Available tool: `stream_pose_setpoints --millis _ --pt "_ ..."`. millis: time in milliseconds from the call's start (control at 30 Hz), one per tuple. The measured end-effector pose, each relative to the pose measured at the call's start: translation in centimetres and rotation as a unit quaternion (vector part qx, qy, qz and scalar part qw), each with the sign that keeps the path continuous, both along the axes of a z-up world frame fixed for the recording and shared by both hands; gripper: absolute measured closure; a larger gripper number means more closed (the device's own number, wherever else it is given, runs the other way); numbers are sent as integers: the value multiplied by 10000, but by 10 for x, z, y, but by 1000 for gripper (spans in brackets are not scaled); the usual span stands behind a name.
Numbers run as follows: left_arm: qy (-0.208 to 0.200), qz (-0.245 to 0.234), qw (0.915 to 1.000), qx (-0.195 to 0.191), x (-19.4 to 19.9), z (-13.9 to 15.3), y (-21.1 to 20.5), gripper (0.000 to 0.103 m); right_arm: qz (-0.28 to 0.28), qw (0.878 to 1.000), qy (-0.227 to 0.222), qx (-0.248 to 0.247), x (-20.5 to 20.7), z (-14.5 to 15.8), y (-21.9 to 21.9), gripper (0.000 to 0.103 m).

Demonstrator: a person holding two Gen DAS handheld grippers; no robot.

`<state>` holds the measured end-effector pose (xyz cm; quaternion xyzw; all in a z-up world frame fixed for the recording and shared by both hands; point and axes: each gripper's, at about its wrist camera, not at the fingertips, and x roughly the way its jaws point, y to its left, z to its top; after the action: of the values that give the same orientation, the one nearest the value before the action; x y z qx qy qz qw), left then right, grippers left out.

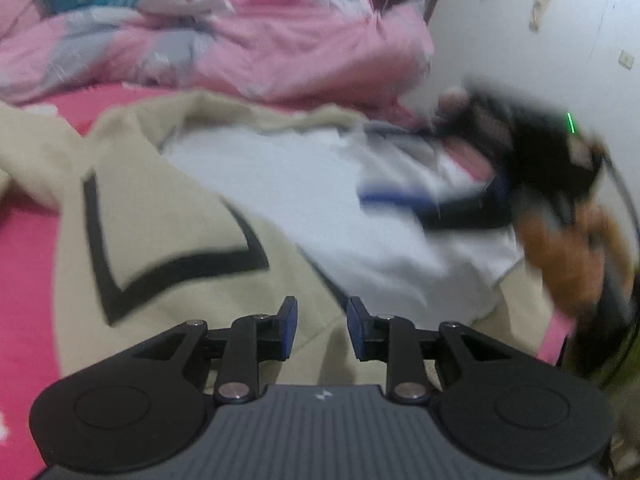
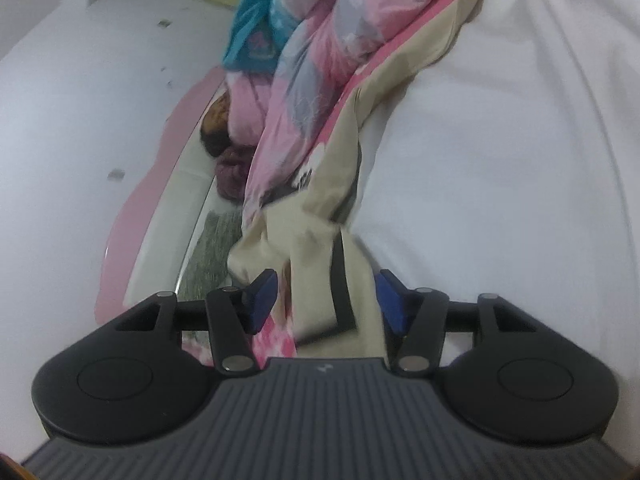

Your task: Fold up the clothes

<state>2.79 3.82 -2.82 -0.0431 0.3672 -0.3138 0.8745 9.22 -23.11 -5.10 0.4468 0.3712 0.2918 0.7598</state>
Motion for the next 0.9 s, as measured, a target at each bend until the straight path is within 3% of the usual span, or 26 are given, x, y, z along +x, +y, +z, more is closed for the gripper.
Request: stream_pose_setpoints --millis 200,367,633,667,767,900 --pt "308 -33 9974 -654 13 -28 19 78 -484 9981 350 -148 96 -14 23 49" --pt "523 -45 9945 -905 22 -34 31 84 -884 9937 637 -268 176 -25 43 54" --pt "592 -29 9939 -935 24 -36 33 84 -823 9965 108 131 197 -36 67 57" --pt "600 -24 9937 -946 24 -36 33 84 -815 9965 42 181 200 -38 70 60" --pt "603 6 9936 -952 20 -34 34 84 -752 9970 -176 -32 202 -29 72 89" --pt "650 85 9929 -996 13 -31 40 84 -640 9953 -477 -547 201 -10 69 101"
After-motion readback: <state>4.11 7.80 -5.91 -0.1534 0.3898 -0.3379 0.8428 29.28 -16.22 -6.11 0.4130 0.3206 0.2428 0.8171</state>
